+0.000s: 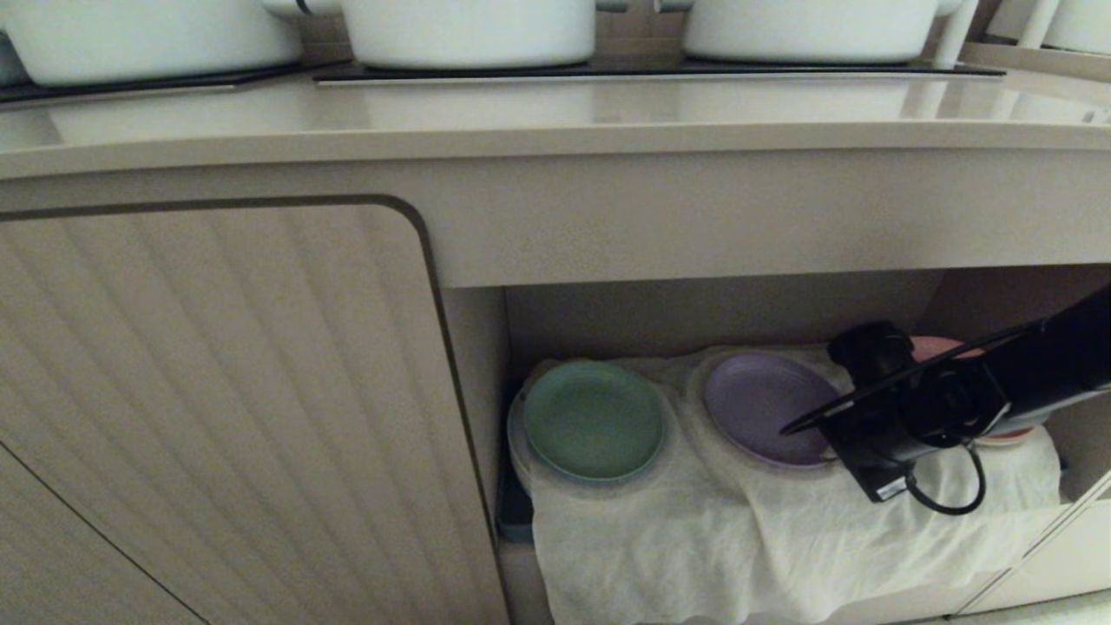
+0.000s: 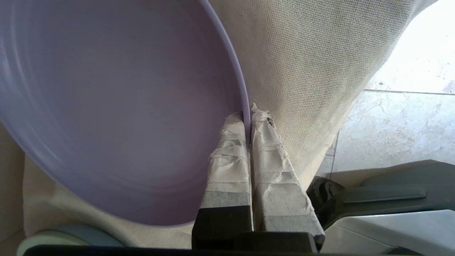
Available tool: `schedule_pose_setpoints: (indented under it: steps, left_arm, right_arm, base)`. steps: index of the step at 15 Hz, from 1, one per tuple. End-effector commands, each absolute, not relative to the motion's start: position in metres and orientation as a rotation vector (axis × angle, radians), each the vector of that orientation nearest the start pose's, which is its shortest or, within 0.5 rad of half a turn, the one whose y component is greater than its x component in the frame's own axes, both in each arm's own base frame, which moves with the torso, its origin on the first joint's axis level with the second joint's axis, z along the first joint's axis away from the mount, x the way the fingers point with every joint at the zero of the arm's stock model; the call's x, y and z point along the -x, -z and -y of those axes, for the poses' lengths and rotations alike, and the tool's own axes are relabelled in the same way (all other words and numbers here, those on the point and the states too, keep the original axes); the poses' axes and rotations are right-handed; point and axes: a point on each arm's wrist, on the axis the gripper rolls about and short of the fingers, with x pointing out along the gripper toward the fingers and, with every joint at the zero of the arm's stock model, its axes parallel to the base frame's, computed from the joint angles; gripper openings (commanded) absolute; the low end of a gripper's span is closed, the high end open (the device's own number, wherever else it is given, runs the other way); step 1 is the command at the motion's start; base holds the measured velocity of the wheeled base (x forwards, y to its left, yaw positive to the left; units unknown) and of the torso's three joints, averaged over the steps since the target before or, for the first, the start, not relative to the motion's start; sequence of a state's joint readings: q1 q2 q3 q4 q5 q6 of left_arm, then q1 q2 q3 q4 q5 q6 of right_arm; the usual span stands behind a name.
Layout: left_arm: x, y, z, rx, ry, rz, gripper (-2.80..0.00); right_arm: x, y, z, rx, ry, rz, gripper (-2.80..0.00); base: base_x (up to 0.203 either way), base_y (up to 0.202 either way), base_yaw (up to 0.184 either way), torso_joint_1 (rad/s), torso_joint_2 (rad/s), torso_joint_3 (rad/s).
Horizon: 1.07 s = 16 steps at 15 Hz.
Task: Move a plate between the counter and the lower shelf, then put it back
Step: Put the plate in the cupboard
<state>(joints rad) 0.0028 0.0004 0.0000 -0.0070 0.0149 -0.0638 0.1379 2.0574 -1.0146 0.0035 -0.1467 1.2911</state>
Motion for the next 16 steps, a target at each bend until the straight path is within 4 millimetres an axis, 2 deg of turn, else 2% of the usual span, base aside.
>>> schedule_pose_setpoints:
  steps: [1,12,13,16]
  left_arm:
    - [0.0228,-0.0763,-0.0003,0.064,-0.018,0.008,-2.8]
    - [0.0228,-0.0762,-0.0002,0.064,-0.019,0.008,-2.8]
    - [0.0228,-0.0761,-0.0003,0.064,-0.018,0.007,-2.8]
    - [0.0228,-0.0763,-0.0003,0.064,-0.018,0.008,-2.8]
  right_arm:
    - [-0.3418,-0.0638,-0.044,-1.027,0.664,-0.861,-2.8]
    - [-0.3421,-0.0649,-0.0443,-1.032,0.662,-0.86,-2.8]
    - [-0.3422,-0.0655,-0.0443,-1.033,0.66,-0.858,0.0]
    - [-0.3421,-0.0641,-0.0441,-1.026,0.665,-0.858,0.0]
  base:
    - [0.0,0.0,0.0,0.0,0.0,0.0]
    - [0.0,0.0,0.0,0.0,0.0,0.0]
    - [0.0,0.0,0.0,0.0,0.0,0.0]
    - [0.0,0.0,0.0,0.0,0.0,0.0]
